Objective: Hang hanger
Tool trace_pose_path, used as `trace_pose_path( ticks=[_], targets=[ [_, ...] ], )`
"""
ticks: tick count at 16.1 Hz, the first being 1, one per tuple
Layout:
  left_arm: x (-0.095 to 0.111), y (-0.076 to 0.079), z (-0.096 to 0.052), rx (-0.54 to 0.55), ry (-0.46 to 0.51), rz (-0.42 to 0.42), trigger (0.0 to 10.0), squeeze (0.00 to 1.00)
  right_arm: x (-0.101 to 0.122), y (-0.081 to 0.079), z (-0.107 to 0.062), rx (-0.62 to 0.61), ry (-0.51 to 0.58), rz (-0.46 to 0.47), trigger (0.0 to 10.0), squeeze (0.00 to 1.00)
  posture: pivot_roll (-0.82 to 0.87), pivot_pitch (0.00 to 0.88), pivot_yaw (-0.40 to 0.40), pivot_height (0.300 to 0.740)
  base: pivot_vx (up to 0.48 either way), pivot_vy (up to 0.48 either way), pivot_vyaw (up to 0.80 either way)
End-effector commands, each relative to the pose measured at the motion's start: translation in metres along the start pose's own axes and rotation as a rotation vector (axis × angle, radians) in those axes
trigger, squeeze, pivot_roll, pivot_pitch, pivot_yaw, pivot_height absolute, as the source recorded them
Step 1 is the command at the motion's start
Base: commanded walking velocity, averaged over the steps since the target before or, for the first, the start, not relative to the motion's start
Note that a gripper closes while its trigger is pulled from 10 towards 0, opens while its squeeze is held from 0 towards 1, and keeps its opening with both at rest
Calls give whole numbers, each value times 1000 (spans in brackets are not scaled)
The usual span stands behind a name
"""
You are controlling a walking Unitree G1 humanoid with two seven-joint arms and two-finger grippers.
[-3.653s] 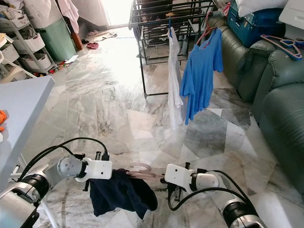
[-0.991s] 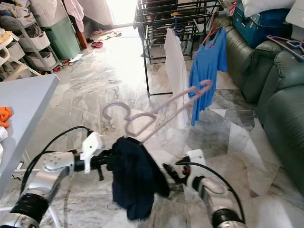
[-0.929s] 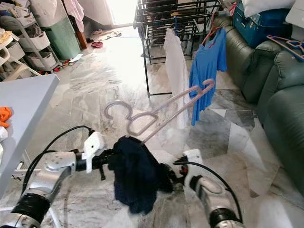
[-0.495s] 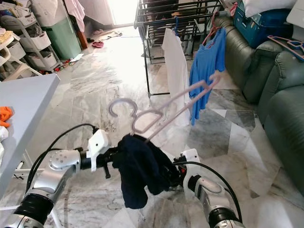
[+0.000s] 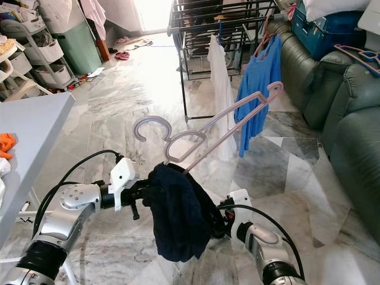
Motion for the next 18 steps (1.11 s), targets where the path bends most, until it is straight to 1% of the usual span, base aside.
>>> trace_pose_path(
  ticks=[1, 9, 10, 12, 13, 14, 16, 18],
  targets=[
    [7, -5, -3, 14, 18, 19, 0, 0, -5, -4, 2, 12, -18, -1, 10000, 0, -145, 0, 121, 740, 0, 0, 0],
    [7, -5, -3, 14, 18, 19, 0, 0, -5, -4, 2, 12, -18, -1, 10000, 0, -145, 0, 121, 740, 0, 0, 0],
    [12, -4, -3, 7, 29, 14, 0, 0, -7, -2, 1, 5, -27, -1, 10000, 0, -143, 0, 119, 740, 0, 0, 0],
    [22, -17, 1, 88, 76, 17, 0, 0, -21, 2, 8, -110, -73, 76, 10000, 0, -147, 0, 105, 740, 0, 0, 0],
    [31, -27, 3, 132, 108, 25, 0, 0, -37, 1, 9, -161, -138, 108, 10000, 0, -145, 0, 103, 740, 0, 0, 0],
    [35, -30, 3, 135, 118, 32, 0, 0, -46, -1, 8, -152, -175, 106, 10000, 0, -144, 0, 103, 740, 0, 0, 0],
    [38, -30, 2, 134, 123, 36, 0, 0, -48, 0, 7, -153, -184, 113, 10000, 0, -143, 0, 104, 740, 0, 0, 0],
    [43, -30, 2, 132, 132, 43, 0, 0, -47, 4, 6, -176, -181, 132, 10000, 0, -142, 0, 107, 740, 0, 0, 0]
  ],
)
Point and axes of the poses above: a point about 5 cm out from each wrist's last joint towards the gripper, its own z axis pointing out of the wrist towards the gripper, its own x axis along the axis of the wrist's last joint, y = z × x, the point moved 6 cm from there along z, pointing out of the wrist towards the gripper, and after that the axes turned 8 degrees about z, right-handed, at the moved point
